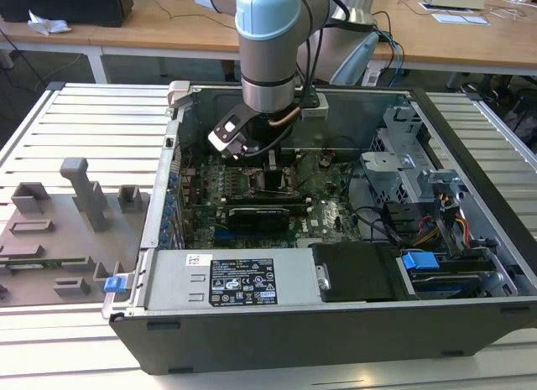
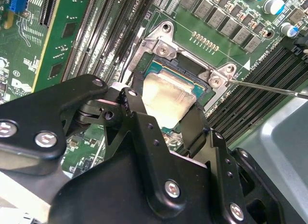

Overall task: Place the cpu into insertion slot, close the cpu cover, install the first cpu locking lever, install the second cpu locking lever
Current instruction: 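Place the cpu into insertion slot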

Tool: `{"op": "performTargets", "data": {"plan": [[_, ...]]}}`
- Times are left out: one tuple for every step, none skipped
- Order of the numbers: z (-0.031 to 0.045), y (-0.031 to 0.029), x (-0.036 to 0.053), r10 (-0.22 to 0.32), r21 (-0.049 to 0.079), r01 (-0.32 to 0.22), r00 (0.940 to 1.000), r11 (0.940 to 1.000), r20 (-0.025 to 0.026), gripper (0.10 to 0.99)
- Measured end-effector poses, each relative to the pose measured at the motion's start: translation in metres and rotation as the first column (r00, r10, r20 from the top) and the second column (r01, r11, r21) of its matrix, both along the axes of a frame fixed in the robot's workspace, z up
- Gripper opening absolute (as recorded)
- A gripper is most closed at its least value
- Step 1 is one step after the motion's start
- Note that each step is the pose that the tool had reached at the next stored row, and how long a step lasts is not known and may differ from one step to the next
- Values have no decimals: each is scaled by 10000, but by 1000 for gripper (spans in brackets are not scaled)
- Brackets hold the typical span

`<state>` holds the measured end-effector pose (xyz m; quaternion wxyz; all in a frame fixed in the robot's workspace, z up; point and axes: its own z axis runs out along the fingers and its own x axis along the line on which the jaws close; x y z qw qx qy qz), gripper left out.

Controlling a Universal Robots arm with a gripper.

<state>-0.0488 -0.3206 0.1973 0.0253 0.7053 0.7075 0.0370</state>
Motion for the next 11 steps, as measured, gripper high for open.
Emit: {"op": "performTargets", "data": {"plan": [[0,0,0,0,0,0,10000,10000,0,545],[0,0,0,-2,1,2,10000,10000,0,545],[0,0,0,-5,1,5,10000,10000,1,545],[0,0,-1,-8,1,8,10000,10000,3,545],[0,0,-1,-10,1,10,10000,10000,3,545],[0,0,-1,-11,1,11,10000,10000,3,545],[0,0,-1,-11,1,11,10000,10000,3,545],[0,0,-1,-11,3,11,10000,10000,2,545],[0,0,-1,-11,2,11,10000,10000,2,557],[0,0,-1,-11,1,11,10000,10000,3,557],[0,0,-1,-11,1,11,10000,10000,3,620]]}}
